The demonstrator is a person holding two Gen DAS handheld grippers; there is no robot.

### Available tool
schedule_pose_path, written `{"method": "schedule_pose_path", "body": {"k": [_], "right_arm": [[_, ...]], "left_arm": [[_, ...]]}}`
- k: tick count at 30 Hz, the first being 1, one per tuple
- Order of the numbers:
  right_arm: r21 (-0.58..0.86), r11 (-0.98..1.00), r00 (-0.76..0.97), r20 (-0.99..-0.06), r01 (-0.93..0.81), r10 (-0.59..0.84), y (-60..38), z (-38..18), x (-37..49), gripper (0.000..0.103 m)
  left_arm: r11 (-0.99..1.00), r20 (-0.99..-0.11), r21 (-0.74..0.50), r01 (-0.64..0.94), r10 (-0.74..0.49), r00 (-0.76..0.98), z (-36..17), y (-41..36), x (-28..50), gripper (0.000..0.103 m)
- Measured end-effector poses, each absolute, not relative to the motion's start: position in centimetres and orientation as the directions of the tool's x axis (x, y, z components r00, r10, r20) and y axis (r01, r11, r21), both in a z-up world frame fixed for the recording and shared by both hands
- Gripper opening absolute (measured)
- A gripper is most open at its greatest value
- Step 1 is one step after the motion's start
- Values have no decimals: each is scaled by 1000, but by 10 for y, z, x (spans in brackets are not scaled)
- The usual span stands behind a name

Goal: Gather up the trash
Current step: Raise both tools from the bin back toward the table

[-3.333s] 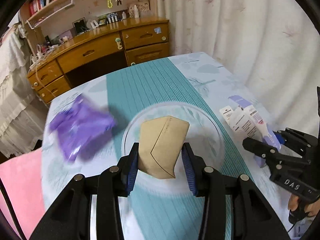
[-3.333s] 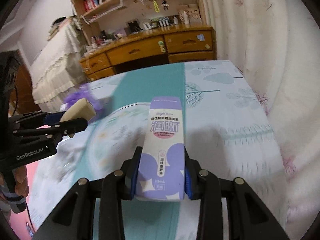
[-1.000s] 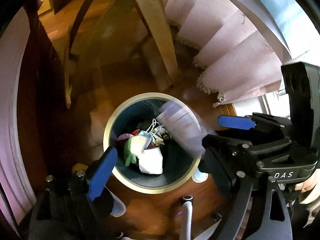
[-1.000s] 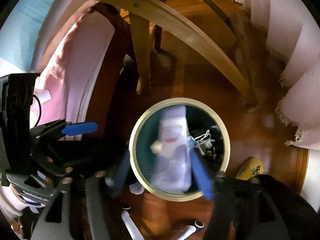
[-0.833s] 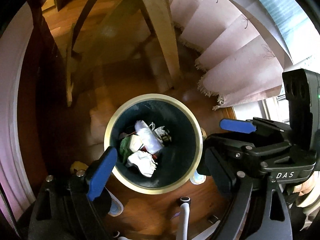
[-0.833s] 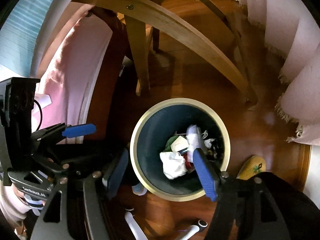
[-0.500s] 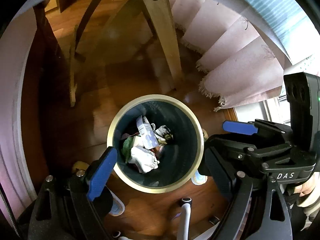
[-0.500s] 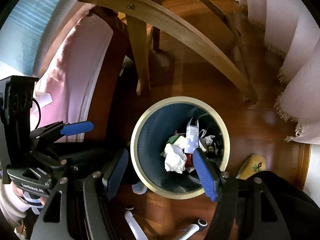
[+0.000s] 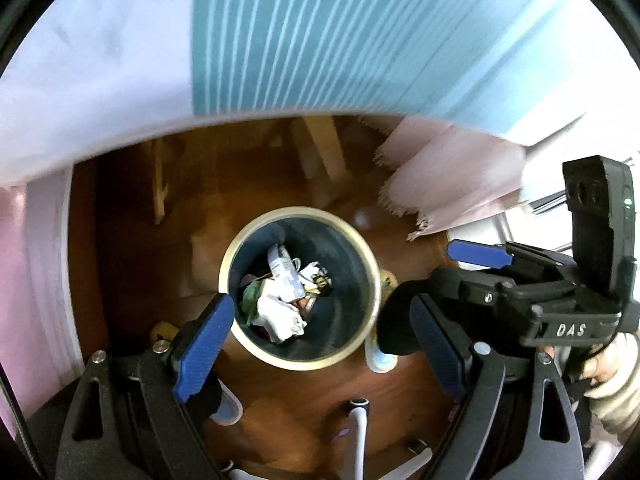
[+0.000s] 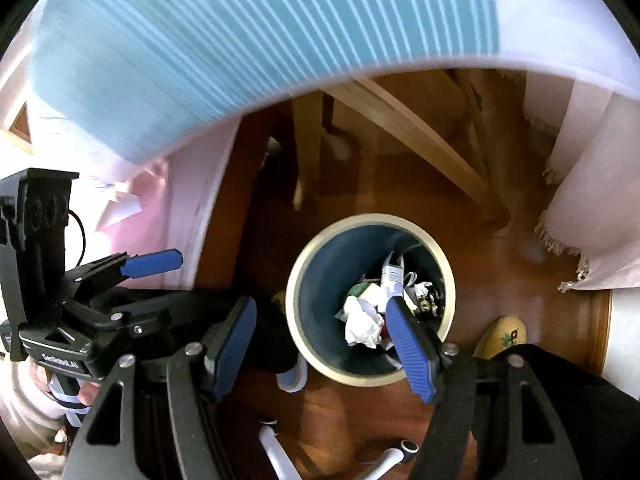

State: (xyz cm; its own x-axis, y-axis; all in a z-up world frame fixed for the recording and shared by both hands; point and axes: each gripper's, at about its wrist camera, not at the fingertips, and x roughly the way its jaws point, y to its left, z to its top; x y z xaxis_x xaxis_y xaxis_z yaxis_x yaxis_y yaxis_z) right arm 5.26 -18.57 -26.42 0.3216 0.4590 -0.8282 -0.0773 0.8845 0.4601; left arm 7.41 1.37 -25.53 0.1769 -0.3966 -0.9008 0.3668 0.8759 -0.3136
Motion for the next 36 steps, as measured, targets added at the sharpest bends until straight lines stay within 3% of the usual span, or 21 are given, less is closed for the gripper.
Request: {"method": "schedule_pose_path", "body": {"k": [7,14,28,36], "right_arm": [[449,879,432,-768,-161,472,-196,-200,22,68],[393,880,556,-683,-267,474,-186,-127,3,68],[213,904,753,-501,-372,427,-164,10,34,68],[135,921,794,-470,-366,384,-151,51,79,68]], "left_arm": [[872,-839,-253,420,-414,354,-178,30,47,88],[864,-712,-220,453,-460,531,-95,42,36,88],[918,-545,39,394,-311,778,27,30,62,88],[963,-531,19,268,-217,819,56,57,110,88]]}}
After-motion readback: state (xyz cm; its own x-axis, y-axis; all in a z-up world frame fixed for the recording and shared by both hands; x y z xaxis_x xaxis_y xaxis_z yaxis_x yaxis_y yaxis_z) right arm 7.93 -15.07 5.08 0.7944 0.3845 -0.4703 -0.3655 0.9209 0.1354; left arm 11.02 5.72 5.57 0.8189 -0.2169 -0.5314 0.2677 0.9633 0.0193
